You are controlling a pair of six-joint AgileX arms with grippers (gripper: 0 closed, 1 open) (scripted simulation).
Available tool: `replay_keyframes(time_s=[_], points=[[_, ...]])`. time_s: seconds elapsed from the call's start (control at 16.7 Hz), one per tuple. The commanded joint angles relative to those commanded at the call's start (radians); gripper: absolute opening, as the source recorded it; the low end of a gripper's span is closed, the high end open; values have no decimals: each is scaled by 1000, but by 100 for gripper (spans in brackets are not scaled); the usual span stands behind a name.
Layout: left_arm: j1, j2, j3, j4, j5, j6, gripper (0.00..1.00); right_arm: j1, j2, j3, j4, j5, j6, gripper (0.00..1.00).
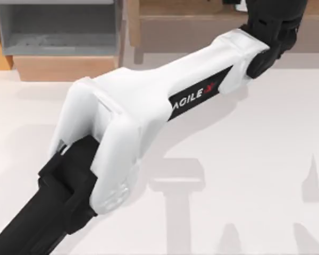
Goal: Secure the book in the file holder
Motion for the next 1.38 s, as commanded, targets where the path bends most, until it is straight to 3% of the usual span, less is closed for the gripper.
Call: replay_keyframes(time_s=[0.36,0.6,0.9,1.38], points=[[-1,-6,-3,-3,0,6,0,0,0,0,0,0,0,100],[-12,-102,-131,23,6,81,0,0,0,0,0,0,0,100],[-24,-323,-477,86,16,273,0,0,0,0,0,0,0,100],[-22,-785,-1194,240,76,694,0,0,0,0,0,0,0,100]])
